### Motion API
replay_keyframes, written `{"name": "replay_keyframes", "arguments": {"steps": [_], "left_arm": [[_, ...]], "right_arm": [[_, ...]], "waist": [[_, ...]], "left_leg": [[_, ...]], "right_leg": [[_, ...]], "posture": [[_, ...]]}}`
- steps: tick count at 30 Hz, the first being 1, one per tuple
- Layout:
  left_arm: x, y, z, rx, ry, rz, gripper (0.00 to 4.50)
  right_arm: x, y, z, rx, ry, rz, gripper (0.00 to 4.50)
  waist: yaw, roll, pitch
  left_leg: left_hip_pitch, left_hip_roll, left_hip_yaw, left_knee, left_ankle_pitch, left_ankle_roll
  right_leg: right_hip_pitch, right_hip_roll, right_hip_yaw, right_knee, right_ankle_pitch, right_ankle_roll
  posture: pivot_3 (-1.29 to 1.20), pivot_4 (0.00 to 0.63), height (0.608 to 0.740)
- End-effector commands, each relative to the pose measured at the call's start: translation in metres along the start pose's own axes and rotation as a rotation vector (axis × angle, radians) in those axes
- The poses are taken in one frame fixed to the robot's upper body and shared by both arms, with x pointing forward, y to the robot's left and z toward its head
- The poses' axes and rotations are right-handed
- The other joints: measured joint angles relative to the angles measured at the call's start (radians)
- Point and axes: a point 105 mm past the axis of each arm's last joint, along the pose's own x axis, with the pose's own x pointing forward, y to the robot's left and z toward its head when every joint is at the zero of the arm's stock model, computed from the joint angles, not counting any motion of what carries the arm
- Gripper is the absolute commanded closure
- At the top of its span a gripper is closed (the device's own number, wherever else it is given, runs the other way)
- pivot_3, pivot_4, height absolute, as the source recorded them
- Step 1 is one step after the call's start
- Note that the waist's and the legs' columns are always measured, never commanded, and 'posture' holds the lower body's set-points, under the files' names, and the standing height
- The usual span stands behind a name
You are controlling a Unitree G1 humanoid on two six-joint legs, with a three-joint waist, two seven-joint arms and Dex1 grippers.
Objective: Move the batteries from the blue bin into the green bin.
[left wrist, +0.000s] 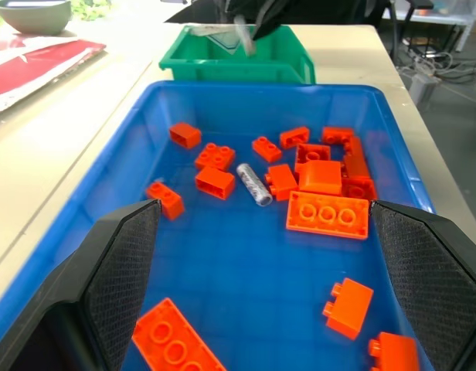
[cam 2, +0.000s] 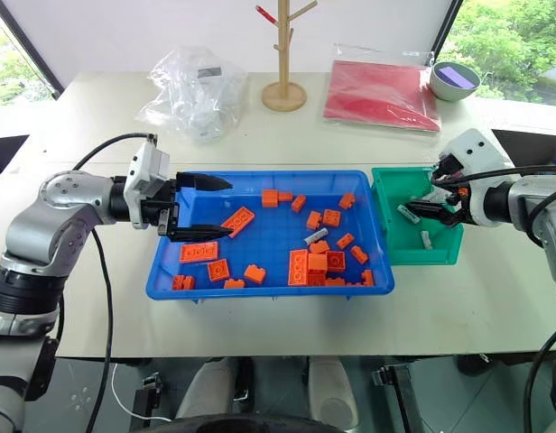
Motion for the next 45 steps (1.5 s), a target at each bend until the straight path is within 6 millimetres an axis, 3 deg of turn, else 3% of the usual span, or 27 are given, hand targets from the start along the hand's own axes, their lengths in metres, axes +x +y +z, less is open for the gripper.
{"name": "replay_keyframes", "arguments": {"steps": [1, 3, 6, 10, 14, 20, 26, 38, 43, 45], "left_arm": [[-0.003, 0.001, 0.008, 0.047, -0.008, 0.005, 0.0], [-0.003, 0.001, 0.008, 0.048, -0.006, 0.006, 0.0], [-0.004, 0.0, 0.008, 0.05, -0.003, 0.008, 0.0], [-0.002, -0.001, 0.01, 0.058, -0.003, 0.013, 0.0], [-0.007, -0.002, 0.009, 0.062, 0.003, 0.028, 0.0], [-0.01, -0.004, 0.006, 0.056, 0.014, 0.042, 0.0], [-0.009, -0.003, 0.008, 0.059, 0.01, 0.046, 0.0], [-0.009, 0.0, 0.011, 0.067, 0.006, 0.048, 0.0], [-0.009, 0.001, 0.011, 0.067, 0.006, 0.049, 0.0], [-0.009, 0.001, 0.011, 0.066, 0.005, 0.05, 0.0]], "right_arm": [[-0.004, 0.011, 0.042, -0.042, -0.142, 0.024, 0.09], [0.0, 0.025, 0.055, -0.031, -0.181, 0.075, 0.09], [0.019, 0.064, 0.062, 0.004, -0.192, 0.206, 0.09], [0.042, 0.091, 0.043, 0.101, -0.129, 0.252, 0.09], [0.048, 0.118, 0.019, 0.193, -0.06, 0.29, 0.09], [0.055, 0.135, 0.002, 0.256, -0.012, 0.3, 0.09], [0.069, 0.144, 0.001, 0.272, 0.001, 0.304, 0.09], [0.09, 0.153, -0.016, 0.151, 0.051, 0.27, 0.09], [0.088, 0.155, -0.013, 0.143, 0.032, 0.28, 2.29], [0.085, 0.153, -0.006, 0.151, 0.011, 0.282, 2.28]], "waist": [[-0.001, 0.0, 0.0], [0.002, 0.0, 0.0], [0.005, 0.0, 0.0], [0.011, 0.0, 0.0], [0.011, 0.0, 0.0], [0.007, 0.0, 0.0], [0.004, 0.0, 0.0], [0.005, -0.001, 0.0], [0.005, -0.001, 0.0], [0.005, -0.001, 0.0]], "left_leg": [[0.0, 0.0, 0.0, 0.0, 0.0, 0.0], [-0.001, 0.0, 0.0, 0.0, 0.0, 0.0], [-0.001, 0.001, -0.001, -0.001, 0.0, 0.0], [-0.002, 0.0, -0.001, 0.0, 0.0, 0.0], [-0.004, 0.0, -0.001, 0.001, 0.0, 0.0], [-0.003, 0.0, -0.001, 0.001, 0.0, 0.0], [-0.002, 0.0, -0.001, 0.0, 0.0, 0.0], [-0.002, 0.0, -0.001, 0.0, 0.0, 0.0], [-0.001, 0.0, -0.001, 0.0, 0.0, 0.0], [-0.001, 0.0, -0.001, 0.0, 0.0, 0.0]], "right_leg": [[-0.001, 0.0, 0.0, 0.0, 0.0, 0.0], [-0.001, 0.0, 0.0, 0.0, 0.0, 0.0], [-0.001, 0.001, 0.0, 0.0, 0.0, 0.0], [-0.001, 0.0, -0.001, 0.0, 0.001, 0.002], [-0.001, -0.003, -0.001, 0.0, 0.001, 0.002], [0.0, -0.002, -0.001, 0.0, 0.001, 0.002], [0.0, 0.0, -0.001, 0.001, 0.001, 0.002], [0.0, 0.0, -0.001, 0.0, 0.001, 0.002], [0.001, 0.0, -0.001, 0.0, 0.001, 0.001], [0.001, 0.0, -0.001, 0.0, 0.001, 0.001]], "posture": [[0.0, 0.15, 0.736], [0.0, 0.15, 0.736], [0.0, 0.15, 0.736], [0.0, 0.15, 0.736], [0.0, 0.15, 0.736], [0.0, 0.15, 0.736], [0.0, 0.15, 0.736], [0.0, 0.15, 0.736], [0.0, 0.15, 0.736], [0.0, 0.15, 0.736]]}}
